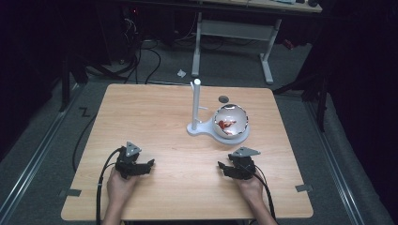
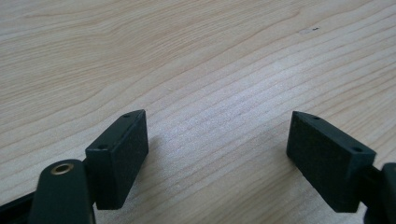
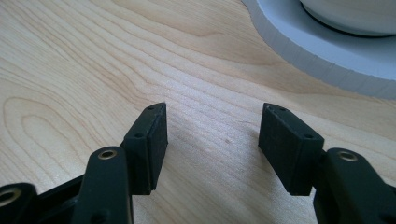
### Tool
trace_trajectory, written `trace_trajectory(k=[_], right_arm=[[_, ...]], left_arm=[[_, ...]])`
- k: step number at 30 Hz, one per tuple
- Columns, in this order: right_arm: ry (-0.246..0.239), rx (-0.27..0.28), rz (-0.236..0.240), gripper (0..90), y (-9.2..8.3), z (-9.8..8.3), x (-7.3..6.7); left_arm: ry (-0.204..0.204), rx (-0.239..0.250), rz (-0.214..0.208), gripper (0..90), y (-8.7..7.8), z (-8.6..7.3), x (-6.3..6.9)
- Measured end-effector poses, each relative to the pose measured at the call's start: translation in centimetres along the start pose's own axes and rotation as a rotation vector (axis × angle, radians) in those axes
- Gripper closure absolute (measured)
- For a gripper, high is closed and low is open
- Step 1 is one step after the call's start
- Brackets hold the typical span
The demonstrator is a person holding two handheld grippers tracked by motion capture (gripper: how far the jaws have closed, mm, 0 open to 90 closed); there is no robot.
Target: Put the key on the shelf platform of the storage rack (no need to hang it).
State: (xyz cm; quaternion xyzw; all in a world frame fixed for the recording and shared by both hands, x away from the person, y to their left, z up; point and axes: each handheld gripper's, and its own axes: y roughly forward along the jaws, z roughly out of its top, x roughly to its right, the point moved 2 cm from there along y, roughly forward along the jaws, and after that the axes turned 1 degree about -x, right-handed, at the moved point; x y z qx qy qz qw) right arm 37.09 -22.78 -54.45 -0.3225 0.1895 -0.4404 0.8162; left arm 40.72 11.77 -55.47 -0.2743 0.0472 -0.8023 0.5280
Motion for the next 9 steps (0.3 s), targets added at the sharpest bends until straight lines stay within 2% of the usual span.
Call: trace_trajectory(k=[5,9], right_arm=[[-0.037,-0.011,-0.029,39.5,0.13,0.03,-0.41],[-0.037,-0.011,-0.029,39.4,0.14,0.03,-0.41]], left_arm=[[0.0,0.0,0.0,21.0,0.0,-0.01,0.0],[0.0,0.0,0.0,21.0,-0.01,-0.01,0.0]])
